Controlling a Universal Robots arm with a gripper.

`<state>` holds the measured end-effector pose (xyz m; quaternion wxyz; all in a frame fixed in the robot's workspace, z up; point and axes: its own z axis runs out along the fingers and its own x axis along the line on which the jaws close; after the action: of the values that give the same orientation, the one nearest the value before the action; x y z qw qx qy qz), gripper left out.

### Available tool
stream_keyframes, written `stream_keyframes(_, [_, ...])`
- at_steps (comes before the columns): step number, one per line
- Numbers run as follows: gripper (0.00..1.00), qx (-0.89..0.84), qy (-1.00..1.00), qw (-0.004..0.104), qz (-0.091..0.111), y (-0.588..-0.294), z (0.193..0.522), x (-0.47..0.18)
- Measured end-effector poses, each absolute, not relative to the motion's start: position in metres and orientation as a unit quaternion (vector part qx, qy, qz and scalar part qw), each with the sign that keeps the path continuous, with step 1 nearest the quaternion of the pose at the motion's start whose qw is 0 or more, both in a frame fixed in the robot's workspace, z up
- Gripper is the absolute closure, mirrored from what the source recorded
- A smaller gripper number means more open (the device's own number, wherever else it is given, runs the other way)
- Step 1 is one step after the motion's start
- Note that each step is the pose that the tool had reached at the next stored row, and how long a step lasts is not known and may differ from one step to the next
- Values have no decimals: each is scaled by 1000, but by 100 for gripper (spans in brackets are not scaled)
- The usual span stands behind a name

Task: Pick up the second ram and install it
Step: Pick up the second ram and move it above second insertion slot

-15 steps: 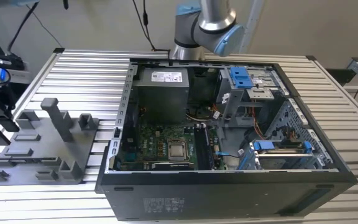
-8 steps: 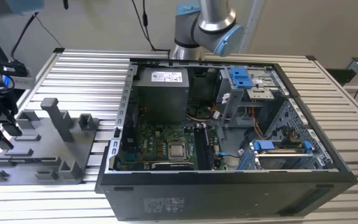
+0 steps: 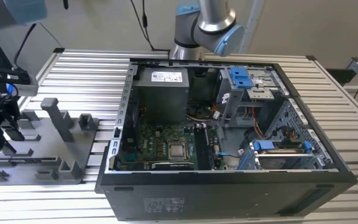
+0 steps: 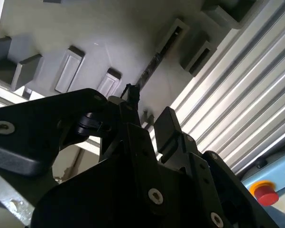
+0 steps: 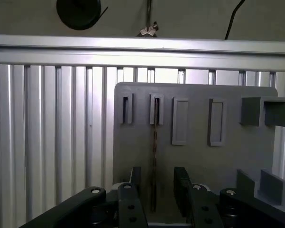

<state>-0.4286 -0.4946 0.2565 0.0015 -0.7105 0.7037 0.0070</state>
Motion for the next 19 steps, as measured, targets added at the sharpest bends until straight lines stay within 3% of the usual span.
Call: stream_keyframes(19, [58,-716,698,2,7,-495,222,-430])
